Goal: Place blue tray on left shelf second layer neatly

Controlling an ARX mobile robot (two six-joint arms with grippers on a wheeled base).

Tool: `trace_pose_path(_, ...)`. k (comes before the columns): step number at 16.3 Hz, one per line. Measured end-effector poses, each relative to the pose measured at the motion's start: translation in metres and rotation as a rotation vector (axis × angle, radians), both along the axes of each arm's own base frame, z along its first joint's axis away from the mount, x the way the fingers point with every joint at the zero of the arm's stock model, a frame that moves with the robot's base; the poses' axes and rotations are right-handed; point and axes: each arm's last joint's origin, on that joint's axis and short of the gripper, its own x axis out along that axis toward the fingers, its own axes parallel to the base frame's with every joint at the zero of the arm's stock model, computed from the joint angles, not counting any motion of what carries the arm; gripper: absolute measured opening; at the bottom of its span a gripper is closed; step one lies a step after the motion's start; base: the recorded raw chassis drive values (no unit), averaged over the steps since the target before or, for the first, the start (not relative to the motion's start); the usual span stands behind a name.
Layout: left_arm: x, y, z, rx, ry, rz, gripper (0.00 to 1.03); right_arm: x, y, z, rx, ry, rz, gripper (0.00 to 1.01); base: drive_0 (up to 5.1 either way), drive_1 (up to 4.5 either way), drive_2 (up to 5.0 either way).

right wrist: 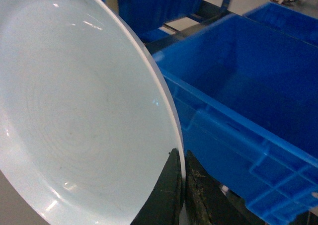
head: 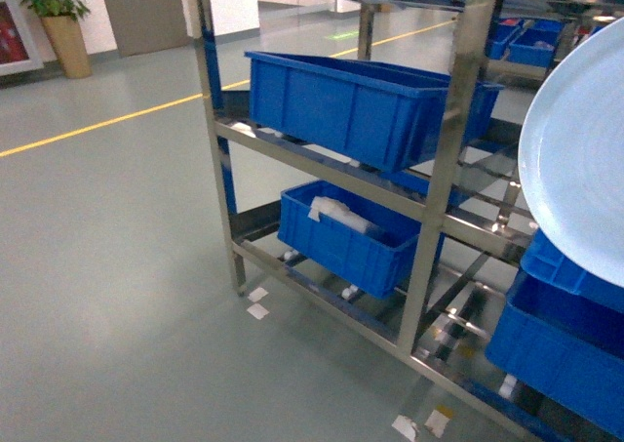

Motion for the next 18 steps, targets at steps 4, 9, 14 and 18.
trace_pose_path(4, 0.0000, 0.0000, -0.0001, 0.000, 0.001, 0.001, 0.98, 0.0000, -0.0002, -0.0002, 0.001, 0.002, 0.001, 0.02, -1.7, 2.41, -5.8)
trace_pose_path(9, 0.0000, 0.0000, -0.0001, 0.000, 0.001, 0.001, 0.98, 0.0000, -0.0003, -0.0001, 0.001, 0.000, 0.000, 0.02, -1.7, 2.41, -5.8)
trace_pose_path(14, 0.0000, 0.0000, -0.0001, 0.000, 0.001, 0.001, 0.98, -0.0005, -0.0002, 0.0010, 0.000, -0.005, 0.001, 0.02, -1.8, 2.48, -6.0)
trace_pose_path(18, 0.0000, -0.0001, -0.0001, 0.000, 0.001, 0.000, 0.98, -0.0006, -0.0003, 0.0008, 0.000, -0.003, -0.001, 0.02, -1.1, 3.23, -5.4)
